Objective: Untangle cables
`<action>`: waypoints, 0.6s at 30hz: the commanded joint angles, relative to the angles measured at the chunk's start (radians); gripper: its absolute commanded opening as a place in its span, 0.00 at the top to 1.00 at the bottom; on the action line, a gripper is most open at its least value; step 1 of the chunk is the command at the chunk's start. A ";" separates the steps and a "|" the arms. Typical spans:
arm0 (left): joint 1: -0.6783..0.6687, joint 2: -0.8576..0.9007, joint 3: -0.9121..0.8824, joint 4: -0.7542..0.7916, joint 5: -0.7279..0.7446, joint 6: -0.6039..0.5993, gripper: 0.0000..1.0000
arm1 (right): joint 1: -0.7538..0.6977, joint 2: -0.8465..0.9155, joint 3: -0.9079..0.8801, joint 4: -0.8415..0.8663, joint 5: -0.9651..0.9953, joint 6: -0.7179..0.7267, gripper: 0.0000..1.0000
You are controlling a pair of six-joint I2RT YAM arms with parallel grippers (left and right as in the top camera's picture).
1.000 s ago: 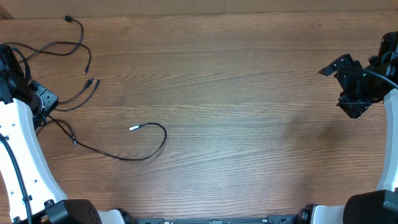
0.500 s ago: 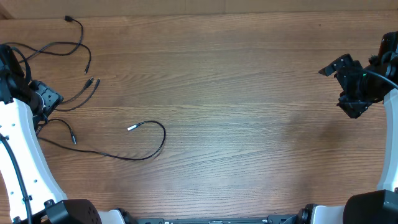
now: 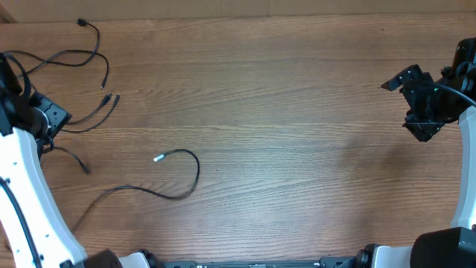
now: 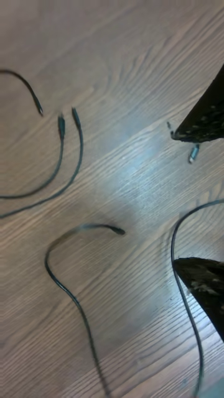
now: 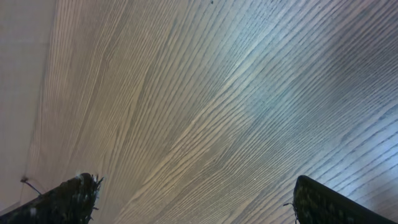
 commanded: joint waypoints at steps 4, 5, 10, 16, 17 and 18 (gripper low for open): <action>-0.001 -0.114 0.034 0.002 0.044 0.016 0.37 | -0.001 -0.010 0.015 0.003 0.010 0.000 0.00; -0.001 -0.124 0.034 0.001 0.062 0.016 0.36 | -0.001 -0.010 0.015 0.003 0.010 0.000 0.00; -0.001 -0.149 0.034 -0.002 0.217 0.116 0.36 | -0.001 -0.010 0.015 0.003 0.011 0.000 0.00; -0.001 -0.148 0.034 -0.025 0.262 0.166 0.35 | -0.001 -0.010 0.015 0.003 0.010 0.000 0.00; -0.001 -0.148 0.034 -0.026 0.261 0.166 0.35 | -0.001 -0.010 0.015 0.003 0.010 -0.001 0.00; -0.001 -0.147 0.034 -0.026 0.257 0.166 0.35 | -0.001 -0.010 0.015 0.003 0.011 -0.001 0.00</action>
